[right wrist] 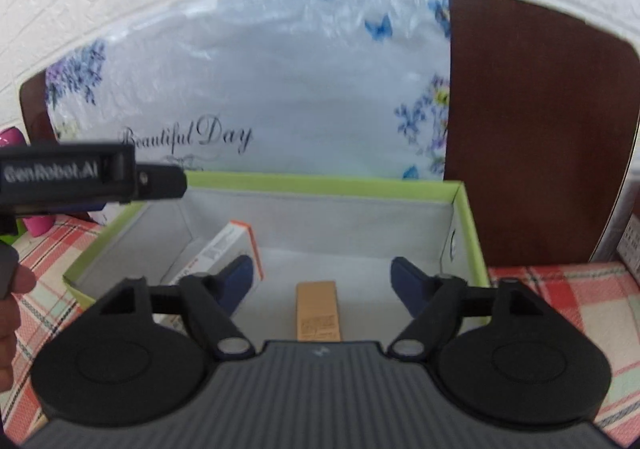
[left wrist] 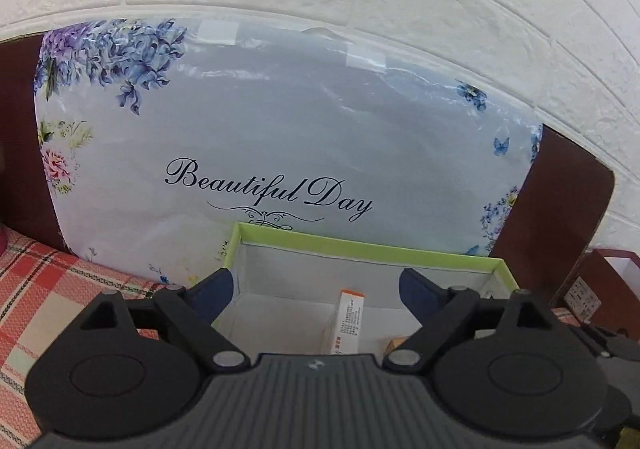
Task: Organize objects
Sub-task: 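Lower both boxes into the lime-green box and open both tools, then grasp the blue medicine box with left tool while right grasps the red tape roll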
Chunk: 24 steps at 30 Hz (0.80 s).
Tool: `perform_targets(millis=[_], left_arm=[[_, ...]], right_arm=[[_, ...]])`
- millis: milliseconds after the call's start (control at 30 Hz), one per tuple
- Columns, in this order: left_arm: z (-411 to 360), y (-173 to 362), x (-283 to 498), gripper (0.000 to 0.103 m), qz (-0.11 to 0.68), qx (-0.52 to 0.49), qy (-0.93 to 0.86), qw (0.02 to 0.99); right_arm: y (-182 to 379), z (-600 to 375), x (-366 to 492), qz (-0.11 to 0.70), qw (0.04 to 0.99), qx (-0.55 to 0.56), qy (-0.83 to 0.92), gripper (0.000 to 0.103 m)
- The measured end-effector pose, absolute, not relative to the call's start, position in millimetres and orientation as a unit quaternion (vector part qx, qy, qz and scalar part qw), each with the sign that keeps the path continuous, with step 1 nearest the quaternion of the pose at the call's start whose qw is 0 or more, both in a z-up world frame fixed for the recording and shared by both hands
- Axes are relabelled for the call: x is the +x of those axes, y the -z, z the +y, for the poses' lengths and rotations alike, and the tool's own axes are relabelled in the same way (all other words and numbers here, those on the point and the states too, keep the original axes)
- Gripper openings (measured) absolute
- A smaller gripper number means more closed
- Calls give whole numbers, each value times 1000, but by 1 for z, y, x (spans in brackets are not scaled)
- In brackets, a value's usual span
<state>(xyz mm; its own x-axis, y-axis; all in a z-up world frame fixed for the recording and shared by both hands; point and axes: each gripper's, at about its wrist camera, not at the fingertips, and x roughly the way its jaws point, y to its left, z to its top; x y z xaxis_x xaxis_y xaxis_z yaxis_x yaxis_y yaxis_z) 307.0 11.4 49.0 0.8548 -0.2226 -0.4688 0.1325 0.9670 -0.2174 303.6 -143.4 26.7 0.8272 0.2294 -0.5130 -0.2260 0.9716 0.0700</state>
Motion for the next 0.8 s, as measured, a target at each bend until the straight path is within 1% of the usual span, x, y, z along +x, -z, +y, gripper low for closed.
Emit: perform_targets(millis=[33,233,367,467,633,733,800], left_arm=[[13,-52,302,93,250,-98,99,958],[18,-85,250,93,230,-122,109,959],[20,-100,201,93,242,-122,117,955],[19,-99,159,93,263,-108,119,951],[24,-78,89,93,260,-83,130,953],[21,-58,60,93,273,-74,131,950],[18,-42,46,93,288,-72,131,946]], right_arm=[[-33,-147,299,259,959,4,-117,91],[-74,-176,256,209,971,37,-109,103],[-100,-197,208,183,975,48,-113,103],[-115,-207,161,170,976,41,-127,103],[-126,-218,76,147,978,-8,-147,103],[-118,-227,31,134,978,-31,-157,103],[-106,-229,9,147,977,-37,-153,103]])
